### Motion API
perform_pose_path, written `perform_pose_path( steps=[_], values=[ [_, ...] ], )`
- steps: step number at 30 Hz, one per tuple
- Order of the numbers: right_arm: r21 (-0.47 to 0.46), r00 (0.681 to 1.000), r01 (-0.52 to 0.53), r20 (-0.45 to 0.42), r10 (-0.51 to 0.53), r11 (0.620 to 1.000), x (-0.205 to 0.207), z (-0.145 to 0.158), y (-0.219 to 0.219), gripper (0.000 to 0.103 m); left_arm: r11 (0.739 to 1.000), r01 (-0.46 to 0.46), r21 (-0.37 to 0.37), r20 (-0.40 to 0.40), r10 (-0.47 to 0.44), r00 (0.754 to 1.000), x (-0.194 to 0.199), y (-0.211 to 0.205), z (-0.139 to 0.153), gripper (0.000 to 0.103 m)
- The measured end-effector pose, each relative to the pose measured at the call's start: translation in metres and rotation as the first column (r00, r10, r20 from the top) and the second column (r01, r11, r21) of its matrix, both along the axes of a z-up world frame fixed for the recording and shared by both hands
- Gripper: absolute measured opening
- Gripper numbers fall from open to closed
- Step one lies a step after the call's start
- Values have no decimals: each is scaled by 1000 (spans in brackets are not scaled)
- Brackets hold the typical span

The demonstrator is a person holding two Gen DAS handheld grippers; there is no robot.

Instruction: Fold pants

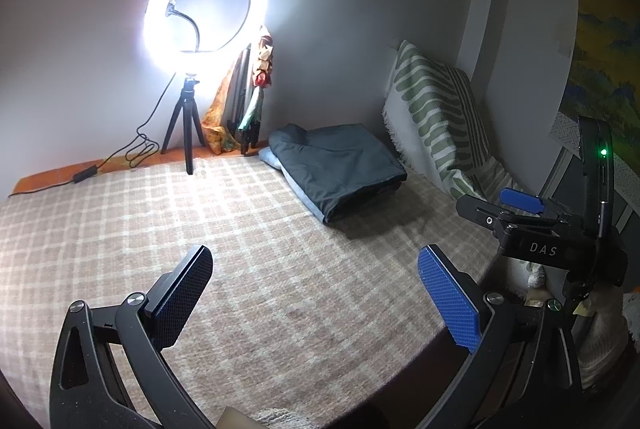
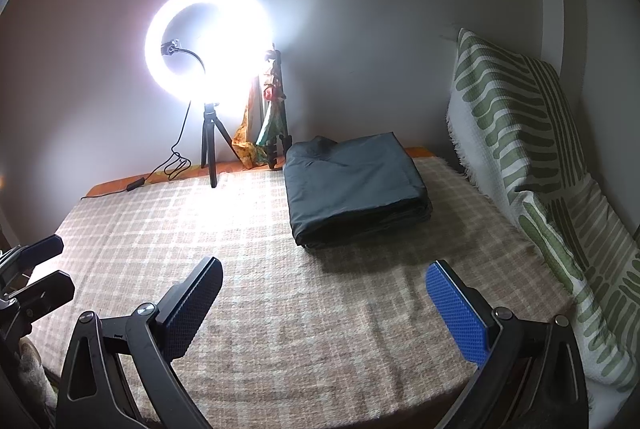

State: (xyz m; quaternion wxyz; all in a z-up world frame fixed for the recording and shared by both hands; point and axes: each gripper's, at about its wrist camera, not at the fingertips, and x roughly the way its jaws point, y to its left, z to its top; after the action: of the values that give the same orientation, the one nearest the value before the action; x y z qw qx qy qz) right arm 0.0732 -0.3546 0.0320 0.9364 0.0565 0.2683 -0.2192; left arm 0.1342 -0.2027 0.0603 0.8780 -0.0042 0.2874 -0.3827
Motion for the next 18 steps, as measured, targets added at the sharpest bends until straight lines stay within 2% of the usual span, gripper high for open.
perform_pose_path(
  steps=[18],
  values=[
    [6, 1000, -6, -11, 6, 1000, 3, -6, -1, 103, 999, -35, 22, -27, 35, 999, 7, 0, -12, 102]
  ],
)
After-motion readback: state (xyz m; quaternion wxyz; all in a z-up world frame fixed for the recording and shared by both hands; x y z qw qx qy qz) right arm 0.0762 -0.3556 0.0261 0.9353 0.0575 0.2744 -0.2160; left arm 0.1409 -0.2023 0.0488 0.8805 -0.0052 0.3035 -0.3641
